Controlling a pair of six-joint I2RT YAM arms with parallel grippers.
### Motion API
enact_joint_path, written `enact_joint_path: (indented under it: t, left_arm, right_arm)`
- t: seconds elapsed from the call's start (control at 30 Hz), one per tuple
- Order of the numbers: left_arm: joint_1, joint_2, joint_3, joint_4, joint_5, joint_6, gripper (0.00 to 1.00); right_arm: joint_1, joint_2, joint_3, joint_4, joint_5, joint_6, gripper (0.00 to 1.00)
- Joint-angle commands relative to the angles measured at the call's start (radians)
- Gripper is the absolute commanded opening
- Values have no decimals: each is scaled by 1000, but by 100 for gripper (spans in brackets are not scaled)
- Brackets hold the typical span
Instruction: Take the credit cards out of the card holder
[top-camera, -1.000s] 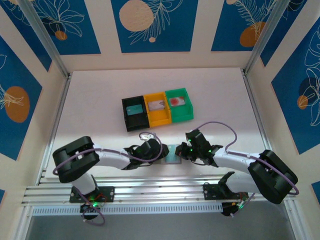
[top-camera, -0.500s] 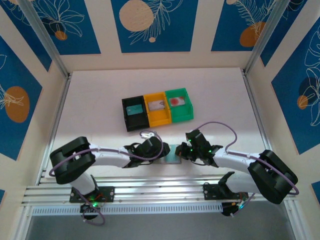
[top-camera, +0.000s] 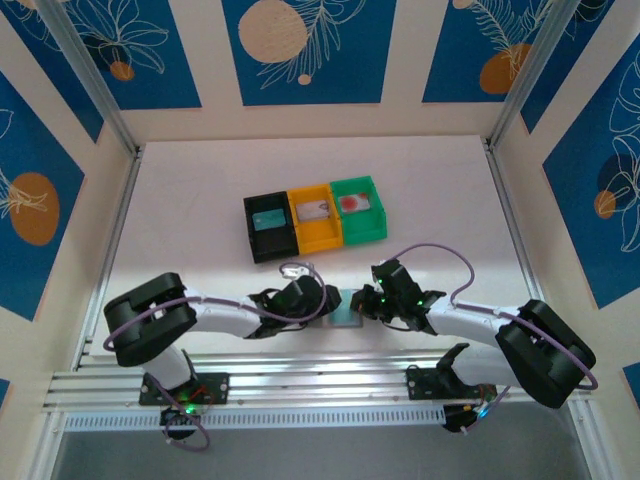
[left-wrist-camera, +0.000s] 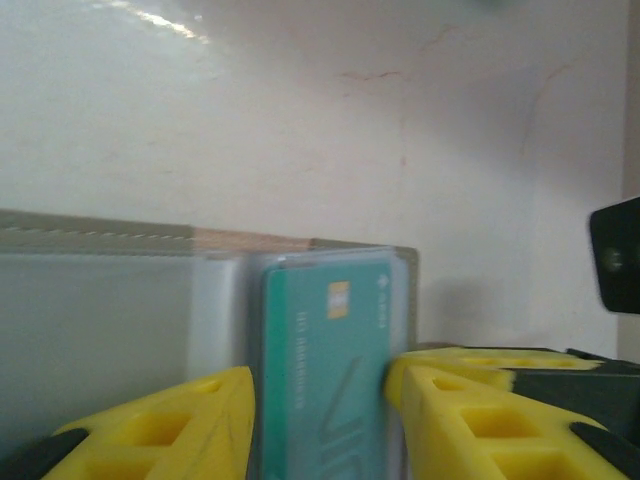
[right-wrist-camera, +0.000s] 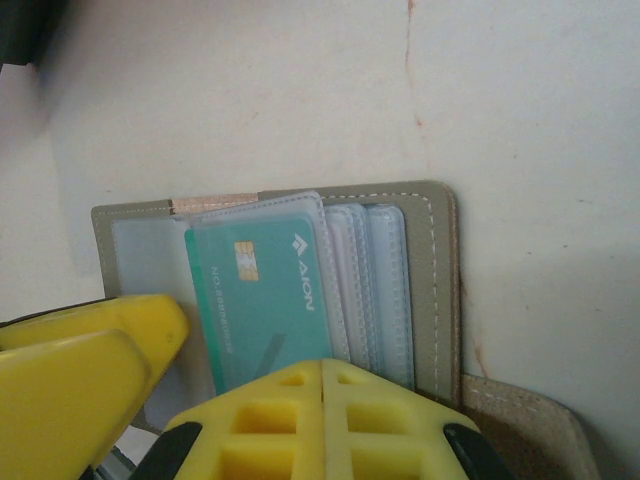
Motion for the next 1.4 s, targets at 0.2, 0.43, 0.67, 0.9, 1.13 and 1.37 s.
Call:
enact_joint_path:
  t: [0.2, 0.43, 0.67, 0.9, 1.13, 1.37]
  left_arm:
    - [-6, 21, -17, -24, -25, -1, 42]
    - [-6, 45, -18, -4, -15, -8, 38]
    - [-7, 70, -26, 29, -6, -17, 34]
    - [-7, 80, -40, 43, -6, -24, 31]
    - [-6, 69, -51, 38, -13, -27, 26]
    - [-7, 65, -54, 47, -20, -33, 22]
  right_arm:
    - [0, 25, -44, -119, 39, 4, 0]
    - [0, 24, -42, -123, 38, 4, 0]
    - [5, 31, -47, -113, 37, 7, 0]
    - [11, 48, -51, -93, 36, 12, 0]
    - [15, 52, -53, -87, 39, 15, 0]
    - [20, 54, -57, -84, 42, 19, 0]
